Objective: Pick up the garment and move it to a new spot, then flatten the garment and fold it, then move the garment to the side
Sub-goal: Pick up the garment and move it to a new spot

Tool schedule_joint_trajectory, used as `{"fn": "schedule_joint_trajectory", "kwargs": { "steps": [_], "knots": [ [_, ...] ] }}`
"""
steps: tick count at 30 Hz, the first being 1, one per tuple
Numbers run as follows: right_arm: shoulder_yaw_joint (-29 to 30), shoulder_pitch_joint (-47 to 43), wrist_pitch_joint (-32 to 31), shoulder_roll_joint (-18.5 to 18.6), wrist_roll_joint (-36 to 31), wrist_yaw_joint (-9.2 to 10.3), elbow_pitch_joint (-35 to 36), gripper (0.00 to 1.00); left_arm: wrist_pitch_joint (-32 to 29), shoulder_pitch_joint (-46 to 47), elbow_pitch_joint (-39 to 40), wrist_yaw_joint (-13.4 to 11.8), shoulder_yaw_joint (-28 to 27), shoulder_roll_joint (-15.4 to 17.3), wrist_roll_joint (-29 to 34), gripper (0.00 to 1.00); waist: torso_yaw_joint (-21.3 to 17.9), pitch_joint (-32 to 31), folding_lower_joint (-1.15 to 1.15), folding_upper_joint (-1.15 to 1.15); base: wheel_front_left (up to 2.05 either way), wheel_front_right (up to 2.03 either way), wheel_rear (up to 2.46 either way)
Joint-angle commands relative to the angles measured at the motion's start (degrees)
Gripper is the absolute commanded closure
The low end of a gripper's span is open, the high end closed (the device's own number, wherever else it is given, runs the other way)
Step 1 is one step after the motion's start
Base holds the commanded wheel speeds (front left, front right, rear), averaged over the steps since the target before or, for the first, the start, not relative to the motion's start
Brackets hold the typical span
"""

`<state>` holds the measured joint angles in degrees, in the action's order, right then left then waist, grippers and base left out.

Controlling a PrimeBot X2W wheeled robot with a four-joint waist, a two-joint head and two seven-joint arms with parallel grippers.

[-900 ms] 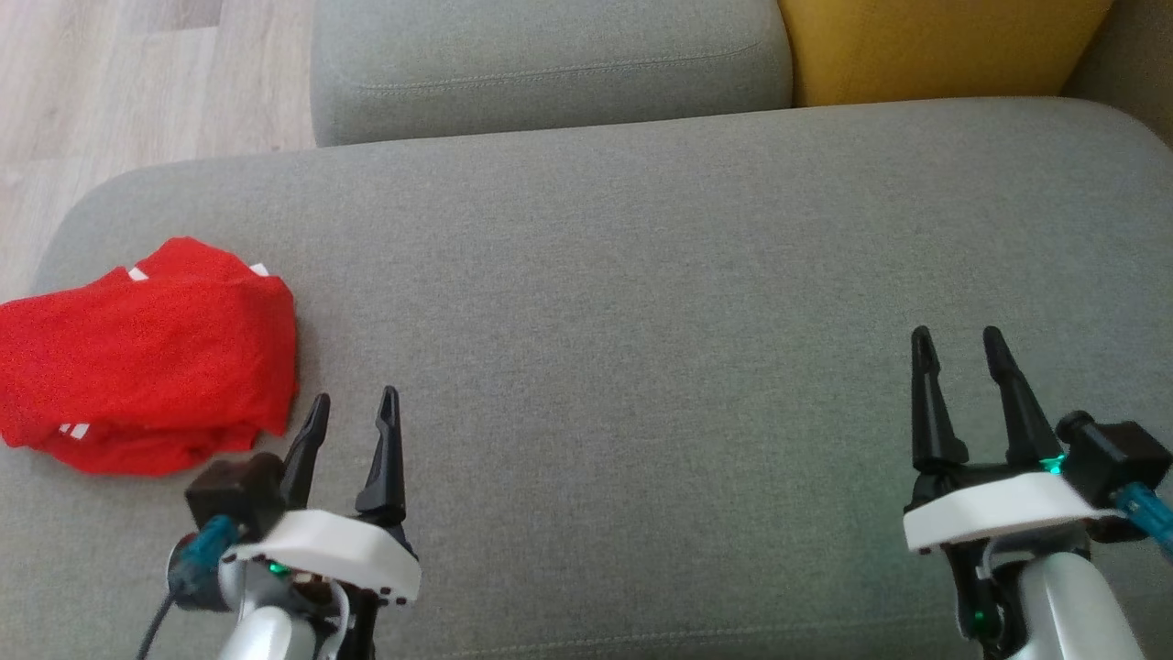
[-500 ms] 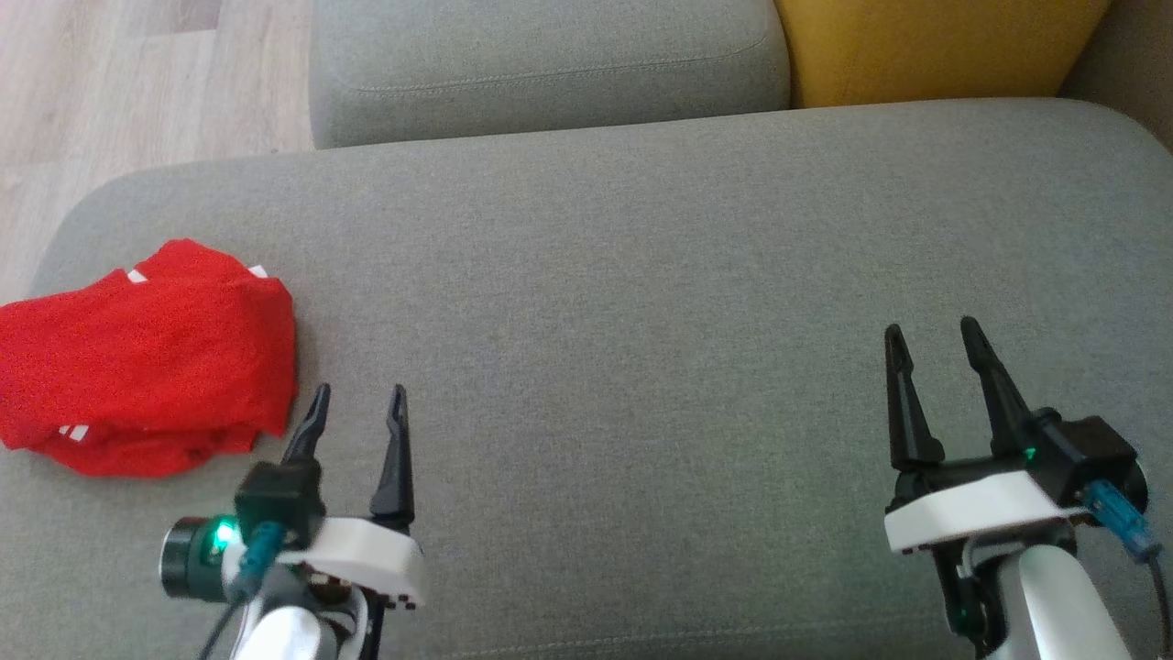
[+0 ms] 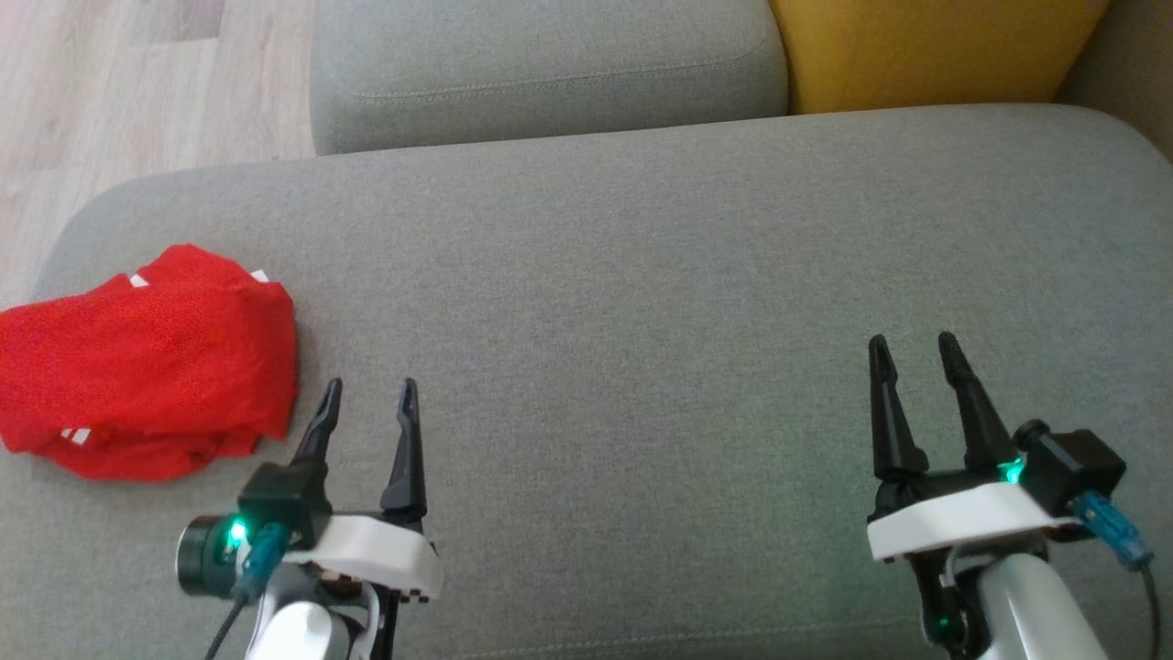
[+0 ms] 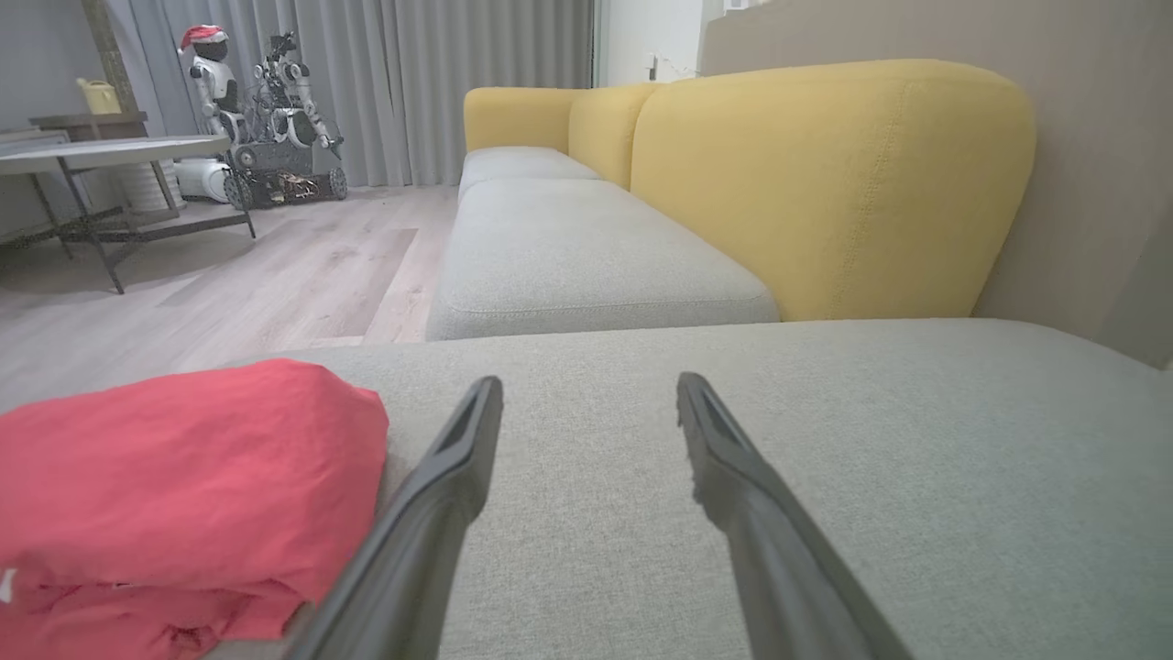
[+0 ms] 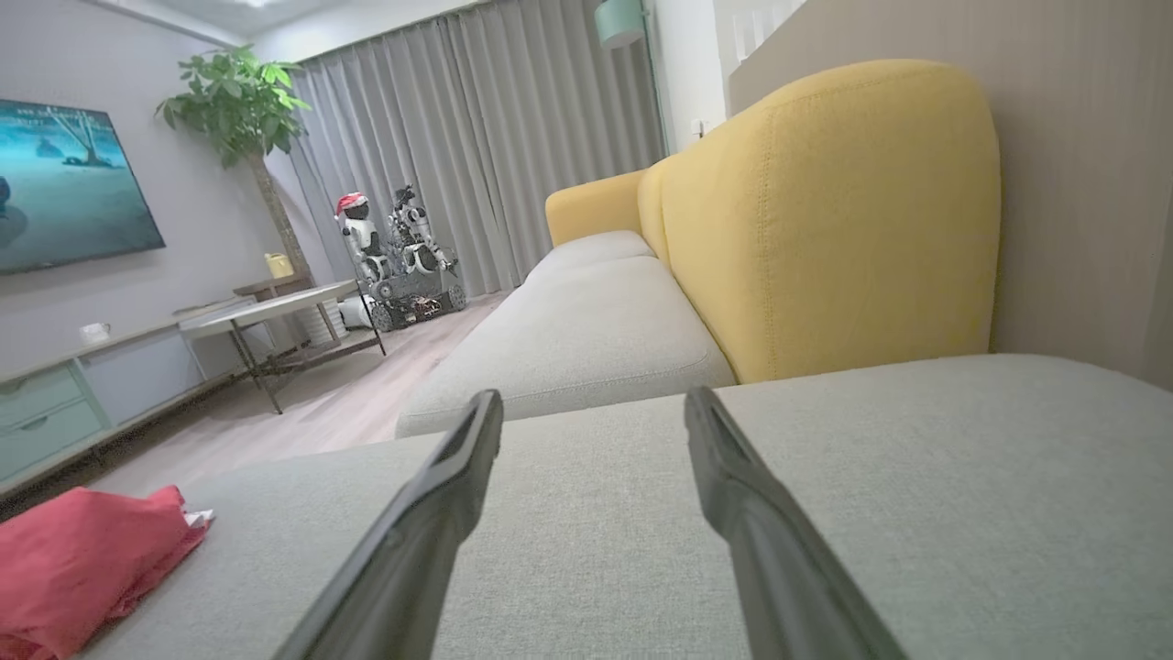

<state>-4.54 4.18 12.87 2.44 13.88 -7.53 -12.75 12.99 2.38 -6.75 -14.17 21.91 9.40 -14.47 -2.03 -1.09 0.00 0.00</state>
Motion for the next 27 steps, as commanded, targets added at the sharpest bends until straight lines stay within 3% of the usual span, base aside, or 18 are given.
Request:
{"fn": "schedule_joint_trajectory", "kwargs": {
  "steps": [1,12,22,27],
  "knots": [
    [-1.80,3.20,1.07,0.41,0.19,0.04,1.02,0.00,0.94,1.26,1.29,0.75,-2.96,-0.38,0.76,0.00,-0.05,-0.13,0.00,0.00,0.00,0.00,0.00],
    [-2.77,4.62,2.13,0.43,-1.18,0.04,-1.53,0.00,2.01,-0.13,-1.20,6.34,-8.39,-4.36,5.82,0.00,-0.18,-0.62,0.00,0.00,0.00,0.00,0.00],
    [-2.83,4.11,2.13,0.43,-1.62,0.04,-1.56,0.00,2.01,-0.12,-1.10,8.32,-10.72,-5.76,8.19,0.00,1.94,-0.73,0.00,0.00,0.00,0.00,0.00],
    [-3.22,3.54,2.13,0.43,-2.05,0.04,-1.59,0.00,2.01,-0.17,-0.60,8.40,-11.89,-6.11,8.87,0.00,5.71,-0.75,0.00,0.00,0.00,0.00,0.00]
  ]
}}
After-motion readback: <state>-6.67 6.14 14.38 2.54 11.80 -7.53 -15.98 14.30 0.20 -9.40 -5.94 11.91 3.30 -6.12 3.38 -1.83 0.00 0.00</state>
